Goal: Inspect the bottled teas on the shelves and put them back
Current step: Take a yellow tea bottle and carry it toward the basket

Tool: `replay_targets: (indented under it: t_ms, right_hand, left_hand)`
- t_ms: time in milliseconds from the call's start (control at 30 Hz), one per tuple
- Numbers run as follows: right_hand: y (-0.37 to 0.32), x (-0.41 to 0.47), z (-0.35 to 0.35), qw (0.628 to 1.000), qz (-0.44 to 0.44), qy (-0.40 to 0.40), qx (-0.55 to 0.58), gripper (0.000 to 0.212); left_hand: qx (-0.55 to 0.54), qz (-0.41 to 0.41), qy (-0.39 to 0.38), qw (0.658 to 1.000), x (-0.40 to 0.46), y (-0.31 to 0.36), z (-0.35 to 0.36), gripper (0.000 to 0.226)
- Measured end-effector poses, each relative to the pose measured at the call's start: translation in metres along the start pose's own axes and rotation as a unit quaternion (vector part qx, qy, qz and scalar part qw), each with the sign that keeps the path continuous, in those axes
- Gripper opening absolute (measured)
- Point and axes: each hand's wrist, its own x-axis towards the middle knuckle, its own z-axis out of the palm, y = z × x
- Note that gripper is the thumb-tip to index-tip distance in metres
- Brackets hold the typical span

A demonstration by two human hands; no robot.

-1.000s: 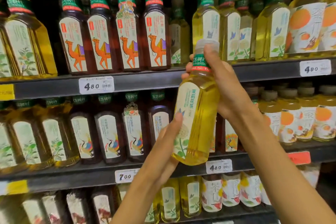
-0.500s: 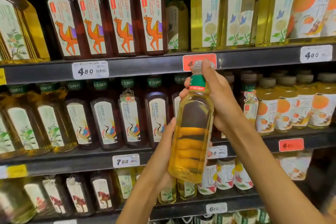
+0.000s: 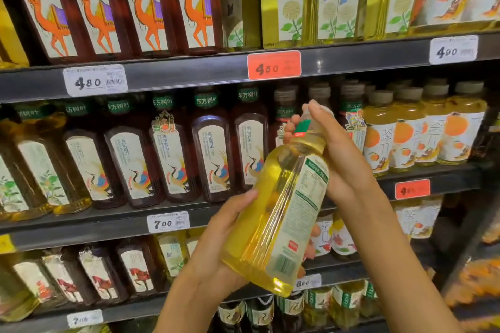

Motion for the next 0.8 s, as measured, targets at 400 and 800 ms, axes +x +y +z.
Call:
replay_targets:
  t_ms: [400,800]
  right_hand:
    - [0.012,-0.061,-0.088,0.963,-0.107,0.245,0.040,0.015]
    - [0.041,-0.251,-0.094,0.777,-0.334,0.533,0.016,0.021]
  left_hand:
    - [0.061,-0.117,-0.005,0.991,0.025,-0.043,-0.045,0.061]
    - [0.246,-0.363,-0.146,0.887,0.052,-0.155,-0.059,0.032]
